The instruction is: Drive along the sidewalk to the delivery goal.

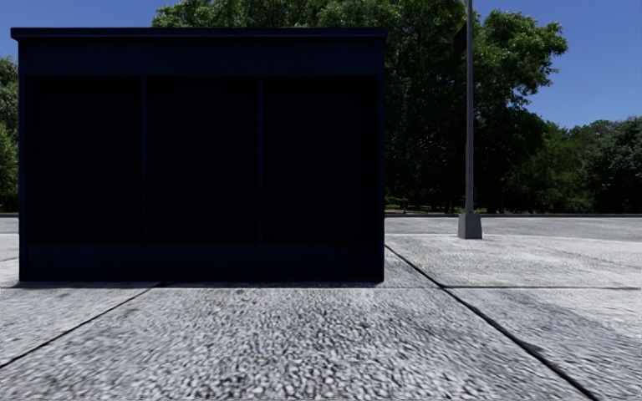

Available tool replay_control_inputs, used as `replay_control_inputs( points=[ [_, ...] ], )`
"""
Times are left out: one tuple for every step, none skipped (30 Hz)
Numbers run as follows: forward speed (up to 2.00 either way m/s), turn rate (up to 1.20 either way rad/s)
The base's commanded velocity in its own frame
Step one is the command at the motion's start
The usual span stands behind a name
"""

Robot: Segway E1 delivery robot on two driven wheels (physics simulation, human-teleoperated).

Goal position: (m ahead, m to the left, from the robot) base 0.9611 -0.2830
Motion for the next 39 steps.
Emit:
replay_control_inputs(
  points=[
    [1.12,0.00],
    [1.12,0.00],
    [1.12,0.00],
    [1.12,0.00],
    [1.12,0.00],
    [1.12,0.00],
    [1.12,0.00],
    [1.12,0.00],
    [1.12,0.00],
    [1.12,0.00],
    [1.12,0.00],
    [1.12,0.00],
    [1.12,0.00],
    [1.12,0.00],
    [1.12,0.00],
    [1.10,0.00],
    [1.03,0.00],
    [0.99,0.00],
    [0.97,0.00],
    [0.97,0.00],
    [0.89,0.00],
    [0.03,0.00],
    [0.00,0.00],
    [0.00,0.00],
    [0.00,0.00],
    [0.00,0.00],
    [0.00,0.00],
    [0.00,0.00],
    [0.00,0.00],
    [0.00,0.00],
    [0.00,0.00],
    [0.00,0.00],
    [0.00,0.00],
    [0.00,0.00],
    [0.00,0.00],
    [0.00,0.00],
    [0.00,0.00],
    [0.00,0.00],
    [0.00,0.00]
  ],
)
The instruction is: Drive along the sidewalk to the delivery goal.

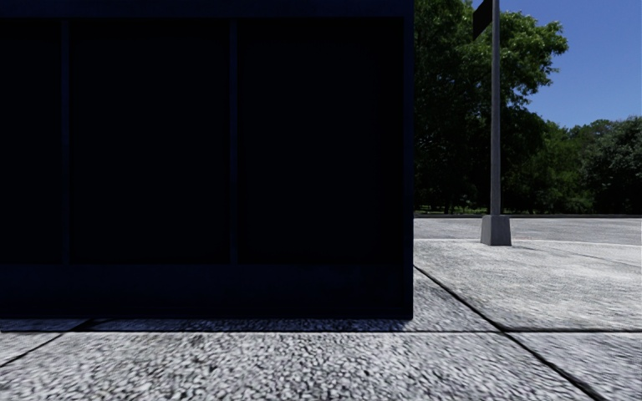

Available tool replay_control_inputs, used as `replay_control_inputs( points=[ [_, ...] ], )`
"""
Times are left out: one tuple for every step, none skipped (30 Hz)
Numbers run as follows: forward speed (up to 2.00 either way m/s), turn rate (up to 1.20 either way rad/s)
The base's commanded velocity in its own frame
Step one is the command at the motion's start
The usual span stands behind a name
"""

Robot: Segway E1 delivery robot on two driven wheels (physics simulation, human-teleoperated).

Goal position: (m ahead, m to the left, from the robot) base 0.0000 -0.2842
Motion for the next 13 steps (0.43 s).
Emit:
replay_control_inputs(
  points=[
    [0.00,0.00],
    [0.00,0.00],
    [0.00,0.00],
    [0.00,0.00],
    [0.00,0.00],
    [0.00,0.00],
    [0.00,0.00],
    [0.00,0.00],
    [0.00,0.00],
    [0.00,0.00],
    [0.00,0.00],
    [0.00,0.00],
    [0.00,0.00]
  ],
)
